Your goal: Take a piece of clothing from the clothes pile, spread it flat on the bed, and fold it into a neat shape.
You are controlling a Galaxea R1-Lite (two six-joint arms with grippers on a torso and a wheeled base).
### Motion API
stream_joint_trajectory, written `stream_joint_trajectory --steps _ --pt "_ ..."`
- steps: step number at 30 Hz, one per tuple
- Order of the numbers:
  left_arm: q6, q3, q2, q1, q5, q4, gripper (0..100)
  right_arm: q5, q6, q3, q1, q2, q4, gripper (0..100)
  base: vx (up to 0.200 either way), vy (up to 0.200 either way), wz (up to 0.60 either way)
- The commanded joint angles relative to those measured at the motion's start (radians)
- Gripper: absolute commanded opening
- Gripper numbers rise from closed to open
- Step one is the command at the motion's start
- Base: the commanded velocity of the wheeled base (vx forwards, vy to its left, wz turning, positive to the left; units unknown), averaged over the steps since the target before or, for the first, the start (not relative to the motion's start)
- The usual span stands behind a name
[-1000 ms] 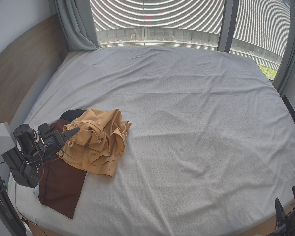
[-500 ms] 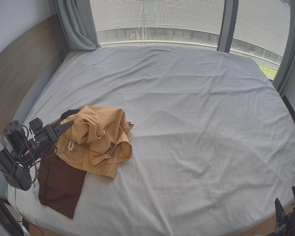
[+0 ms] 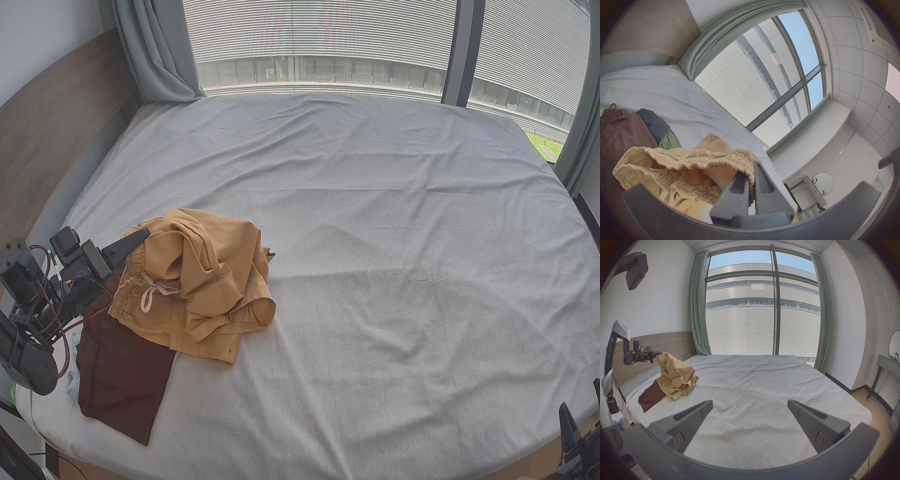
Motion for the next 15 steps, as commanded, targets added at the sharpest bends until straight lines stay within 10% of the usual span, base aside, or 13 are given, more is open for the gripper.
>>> stream_joint_trajectory --steps 1,15 --pt "0.0 0.001 -0.035 -0.048 0.046 -0.003 0 0.001 0.0 0.018 0.0 -0.016 0.0 100 0.0 0.0 0.0" --pt "0.002 0.001 -0.051 -0.219 0.313 0.0 0 0.001 -0.002 0.018 0.0 -0.016 0.0 100 0.0 0.0 0.0"
